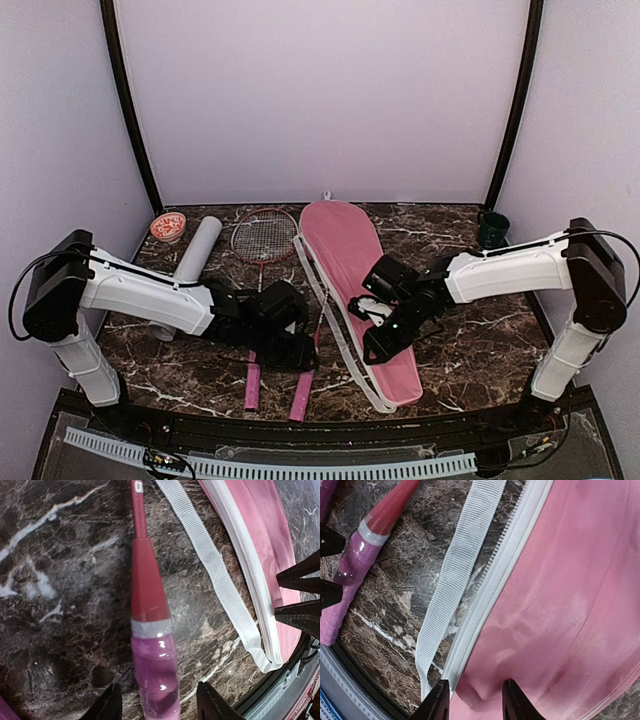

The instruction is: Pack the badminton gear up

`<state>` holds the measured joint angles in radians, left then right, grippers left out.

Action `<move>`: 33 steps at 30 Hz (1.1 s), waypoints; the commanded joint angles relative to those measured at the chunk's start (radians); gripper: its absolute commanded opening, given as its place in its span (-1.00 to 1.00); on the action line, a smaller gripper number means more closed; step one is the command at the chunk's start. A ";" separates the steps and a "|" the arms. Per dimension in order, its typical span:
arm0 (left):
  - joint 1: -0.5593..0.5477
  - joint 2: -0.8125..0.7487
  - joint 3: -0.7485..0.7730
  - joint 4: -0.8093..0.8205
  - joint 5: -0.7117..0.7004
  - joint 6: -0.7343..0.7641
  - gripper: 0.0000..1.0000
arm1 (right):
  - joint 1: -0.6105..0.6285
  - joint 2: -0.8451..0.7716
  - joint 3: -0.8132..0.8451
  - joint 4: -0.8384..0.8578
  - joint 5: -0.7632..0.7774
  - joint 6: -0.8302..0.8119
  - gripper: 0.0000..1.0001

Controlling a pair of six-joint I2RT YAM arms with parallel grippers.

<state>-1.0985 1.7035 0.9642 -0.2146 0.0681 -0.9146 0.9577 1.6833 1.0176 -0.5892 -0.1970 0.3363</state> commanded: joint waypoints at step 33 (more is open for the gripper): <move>-0.039 -0.064 -0.114 0.066 -0.051 -0.144 0.00 | 0.164 0.114 0.193 -0.138 0.321 0.130 -0.24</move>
<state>-1.1328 1.6924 0.8875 -0.1360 0.0479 -1.0378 1.1149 1.7626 1.1931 -0.7010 0.0799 0.4610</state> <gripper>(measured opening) 0.499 0.386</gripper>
